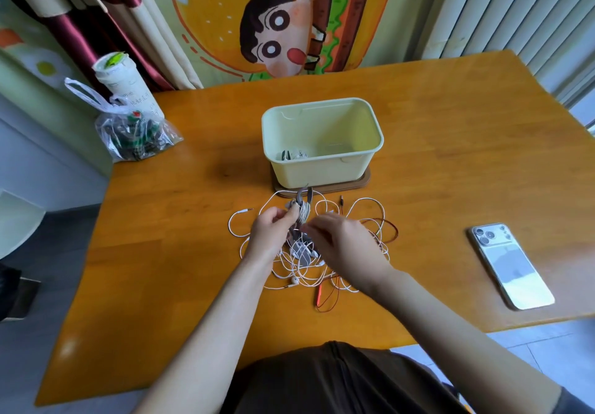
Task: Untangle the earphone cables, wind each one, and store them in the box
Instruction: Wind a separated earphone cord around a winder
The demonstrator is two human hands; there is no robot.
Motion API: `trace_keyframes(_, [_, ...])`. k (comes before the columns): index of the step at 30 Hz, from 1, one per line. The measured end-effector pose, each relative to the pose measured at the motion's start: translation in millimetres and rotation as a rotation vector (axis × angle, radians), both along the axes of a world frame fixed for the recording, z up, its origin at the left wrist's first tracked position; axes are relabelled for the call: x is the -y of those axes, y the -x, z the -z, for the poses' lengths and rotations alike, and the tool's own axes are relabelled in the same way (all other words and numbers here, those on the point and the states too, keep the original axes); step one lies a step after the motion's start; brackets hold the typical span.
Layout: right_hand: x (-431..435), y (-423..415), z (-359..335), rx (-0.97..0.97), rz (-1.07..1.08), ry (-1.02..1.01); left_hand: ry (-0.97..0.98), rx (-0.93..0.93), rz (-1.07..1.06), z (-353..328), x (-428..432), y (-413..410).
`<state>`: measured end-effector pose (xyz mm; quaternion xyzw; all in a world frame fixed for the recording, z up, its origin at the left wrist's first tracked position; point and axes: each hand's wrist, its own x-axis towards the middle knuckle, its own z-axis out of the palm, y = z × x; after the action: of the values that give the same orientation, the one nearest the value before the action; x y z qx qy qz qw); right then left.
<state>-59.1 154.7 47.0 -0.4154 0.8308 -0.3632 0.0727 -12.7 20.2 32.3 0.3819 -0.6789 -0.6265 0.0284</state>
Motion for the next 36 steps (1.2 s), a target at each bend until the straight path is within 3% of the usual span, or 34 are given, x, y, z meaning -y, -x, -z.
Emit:
trace_keyframes(9, [-5.0, -26.6, 19.7, 0.051, 0.091, 0.04, -0.609, -0.073, -0.257, -13.1, -11.4, 9.2])
trace_keyframes(14, [-11.2, -19.3, 19.3, 0.119, 0.148, 0.107, -0.654, -0.107, -0.245, -18.4, -12.8, 4.8])
trace_keyframes(19, [-14.2, -22.6, 19.3, 0.058, 0.14, 0.116, -0.705, -0.124, -0.317, -19.2, -12.9, 1.9])
trace_keyframes(24, [-16.6, -12.5, 16.6, 0.18, 0.188, 0.109, -0.736, -0.166, -0.208, -23.9, -15.1, -2.6])
trace_keyframes(26, [-18.7, -1.5, 10.3, 0.285, 0.236, 0.108, -0.71, -0.159, -0.082, -24.3, -14.1, -6.2])
trace_keyframes(31, [-28.2, 30.0, 0.4, 0.585, 0.232, 0.074, -0.385, -0.044, 0.365, -22.0, -2.7, -14.9])
trace_keyframes(36, [-34.8, 41.6, -3.0, 0.893, 0.199, 0.157, -0.133, -0.016, 0.514, -18.5, -2.3, -16.9])
